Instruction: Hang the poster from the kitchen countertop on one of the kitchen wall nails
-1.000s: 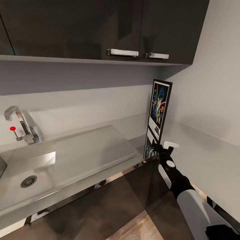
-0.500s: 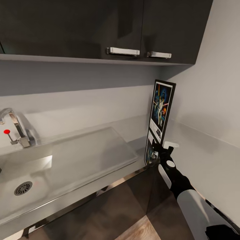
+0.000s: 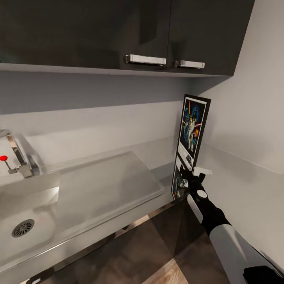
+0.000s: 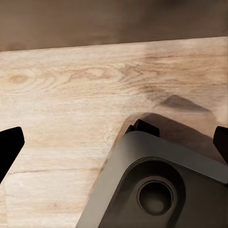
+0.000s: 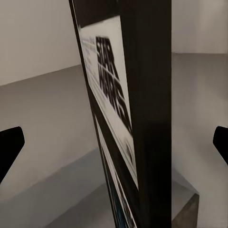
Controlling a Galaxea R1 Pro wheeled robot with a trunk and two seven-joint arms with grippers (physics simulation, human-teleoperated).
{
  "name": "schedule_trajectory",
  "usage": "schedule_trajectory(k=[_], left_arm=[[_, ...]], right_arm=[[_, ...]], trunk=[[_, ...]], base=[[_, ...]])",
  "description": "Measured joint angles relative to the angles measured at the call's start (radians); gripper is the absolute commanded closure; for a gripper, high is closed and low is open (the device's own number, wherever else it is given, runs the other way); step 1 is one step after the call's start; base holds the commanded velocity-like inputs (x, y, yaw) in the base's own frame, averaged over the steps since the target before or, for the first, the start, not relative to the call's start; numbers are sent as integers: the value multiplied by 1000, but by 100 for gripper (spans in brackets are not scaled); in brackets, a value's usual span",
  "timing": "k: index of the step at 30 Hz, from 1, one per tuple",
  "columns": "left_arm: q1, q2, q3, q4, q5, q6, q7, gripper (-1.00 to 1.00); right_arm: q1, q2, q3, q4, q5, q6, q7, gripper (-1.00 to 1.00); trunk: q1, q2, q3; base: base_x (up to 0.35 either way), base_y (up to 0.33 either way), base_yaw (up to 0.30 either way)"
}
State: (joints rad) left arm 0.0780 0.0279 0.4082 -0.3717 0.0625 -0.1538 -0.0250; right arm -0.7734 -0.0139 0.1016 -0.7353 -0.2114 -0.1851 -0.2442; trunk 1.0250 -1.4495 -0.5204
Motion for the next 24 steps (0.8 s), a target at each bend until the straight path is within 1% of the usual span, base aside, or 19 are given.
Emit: schedule_trajectory(k=[3,4,24], left_arm=[[0,0,0,0,0,0,0,-100],[0,0,0,0,0,0,0,-100],[0,0,0,1,0,0,0,-100]], right_arm=[[0,0,0,0,0,0,-1,-100],[0,0,0,0,0,0,-1,100],[0,0,-2,-1,1,0,-1,100]], trunk=[[0,0,0],[0,0,0],[0,0,0]], base=[[0,0,0],[0,0,0],[0,0,0]])
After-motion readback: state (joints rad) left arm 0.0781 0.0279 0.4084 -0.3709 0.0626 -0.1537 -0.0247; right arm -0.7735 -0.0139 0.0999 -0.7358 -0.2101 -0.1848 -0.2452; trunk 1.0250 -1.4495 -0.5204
